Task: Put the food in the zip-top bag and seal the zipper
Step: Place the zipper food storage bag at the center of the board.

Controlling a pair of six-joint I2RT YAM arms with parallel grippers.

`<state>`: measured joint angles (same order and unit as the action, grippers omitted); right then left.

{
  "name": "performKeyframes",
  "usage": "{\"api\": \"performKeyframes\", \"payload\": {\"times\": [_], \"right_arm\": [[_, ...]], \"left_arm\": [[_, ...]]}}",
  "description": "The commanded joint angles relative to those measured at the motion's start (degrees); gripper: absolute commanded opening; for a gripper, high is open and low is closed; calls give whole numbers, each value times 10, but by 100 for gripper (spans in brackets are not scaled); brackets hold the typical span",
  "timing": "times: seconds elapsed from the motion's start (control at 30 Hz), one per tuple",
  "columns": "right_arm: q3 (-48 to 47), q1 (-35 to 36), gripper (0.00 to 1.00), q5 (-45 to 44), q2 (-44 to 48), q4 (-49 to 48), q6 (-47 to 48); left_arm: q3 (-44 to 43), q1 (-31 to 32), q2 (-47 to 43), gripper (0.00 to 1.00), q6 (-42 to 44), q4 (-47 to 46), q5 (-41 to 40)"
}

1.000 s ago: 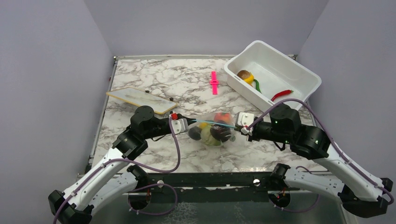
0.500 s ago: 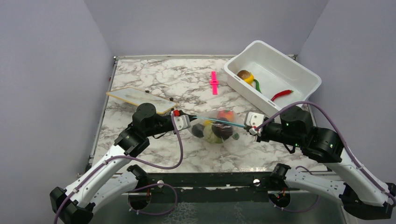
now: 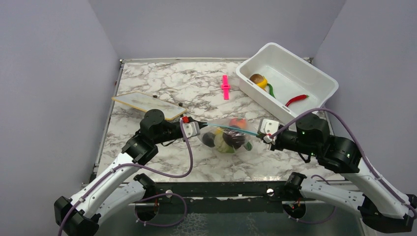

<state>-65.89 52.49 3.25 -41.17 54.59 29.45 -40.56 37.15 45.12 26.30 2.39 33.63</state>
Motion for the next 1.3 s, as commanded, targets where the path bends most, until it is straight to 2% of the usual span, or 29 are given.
{"api": "performKeyframes", "payload": {"times": [0.0, 0.27, 0.47, 0.6, 0.73, 0.83, 0.97, 1.13, 1.27], "right_arm": [[25, -6, 1, 29, 5, -21, -29], [68, -5, 1, 174, -13, -95, -56], [61, -5, 1, 303, -15, -146, -79], [64, -5, 1, 360, -18, -238, -133], [74, -5, 1, 322, -51, -284, -182], [93, -6, 1, 247, -83, -281, -196], [141, -6, 1, 151, -110, -286, -186], [174, -5, 1, 29, -139, -300, -140], [167, -6, 1, -2, -164, -334, -104]], "left_arm": [[22, -22, -8, 4, -7, -25, -23], [20, -22, -25, 45, 1, 15, -17], [17, -22, -64, 57, -28, -7, -51], [13, -22, -93, 63, -73, -53, -101], [-6, -22, -106, 74, -112, -62, -140], [-15, -22, -110, 82, -140, -58, -162], [-14, -22, -110, 98, -155, -42, -183], [-3, -22, -104, 99, -173, -34, -197], [0, -22, -96, 99, -189, -36, -203]]}}
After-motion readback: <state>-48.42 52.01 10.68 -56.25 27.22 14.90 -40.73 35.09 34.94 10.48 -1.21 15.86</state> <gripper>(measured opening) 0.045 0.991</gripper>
